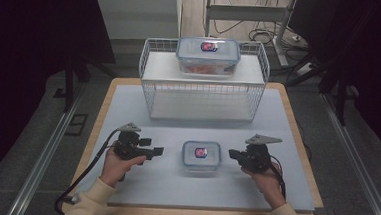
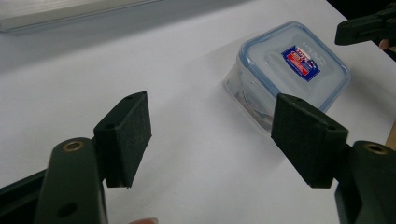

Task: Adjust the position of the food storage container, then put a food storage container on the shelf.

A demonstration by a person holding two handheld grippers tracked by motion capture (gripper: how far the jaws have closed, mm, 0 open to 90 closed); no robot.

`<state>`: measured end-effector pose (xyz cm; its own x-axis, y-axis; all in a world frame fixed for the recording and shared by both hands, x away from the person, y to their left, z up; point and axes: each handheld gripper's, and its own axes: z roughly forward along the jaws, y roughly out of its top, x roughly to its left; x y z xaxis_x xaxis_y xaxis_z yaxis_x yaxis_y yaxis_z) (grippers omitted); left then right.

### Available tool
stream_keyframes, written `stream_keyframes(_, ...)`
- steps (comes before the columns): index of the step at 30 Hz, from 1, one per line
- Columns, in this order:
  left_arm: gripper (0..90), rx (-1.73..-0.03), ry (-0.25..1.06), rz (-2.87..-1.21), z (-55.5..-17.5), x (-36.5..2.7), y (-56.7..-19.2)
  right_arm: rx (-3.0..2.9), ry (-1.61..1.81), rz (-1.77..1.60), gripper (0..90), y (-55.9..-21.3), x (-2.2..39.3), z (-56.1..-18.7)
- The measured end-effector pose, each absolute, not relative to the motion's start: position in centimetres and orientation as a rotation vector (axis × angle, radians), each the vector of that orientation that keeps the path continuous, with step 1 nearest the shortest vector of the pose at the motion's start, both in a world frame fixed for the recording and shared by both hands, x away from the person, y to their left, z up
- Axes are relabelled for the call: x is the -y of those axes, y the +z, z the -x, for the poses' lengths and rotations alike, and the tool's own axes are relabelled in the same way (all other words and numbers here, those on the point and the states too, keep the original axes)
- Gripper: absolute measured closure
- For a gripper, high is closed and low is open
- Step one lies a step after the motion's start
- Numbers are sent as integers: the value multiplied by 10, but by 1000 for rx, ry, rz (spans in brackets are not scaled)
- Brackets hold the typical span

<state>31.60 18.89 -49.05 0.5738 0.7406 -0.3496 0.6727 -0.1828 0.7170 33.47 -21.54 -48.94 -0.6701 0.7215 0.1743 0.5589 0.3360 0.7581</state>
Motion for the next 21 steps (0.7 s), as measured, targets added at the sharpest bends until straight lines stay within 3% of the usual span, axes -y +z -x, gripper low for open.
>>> stream_keyframes(6, 258, -1173, 102, -1883, -316, -186, -492, -2421, 1297, -1192, 891, -489, 222, -335)
stream_keyframes(9, 243, -1181, 91, -1881, -316, -185, -492, -2441, 1320, -1188, 848, -488, 223, -335)
stream_keyframes(15, 236, -1177, 64, -1879, -316, -179, -493, -2459, 1401, -1183, 566, -486, 226, -335)
stream_keyframes(21, 197, -1185, 25, -1867, -321, -170, -496, -2475, 1443, -1226, 433, -486, 227, -336)
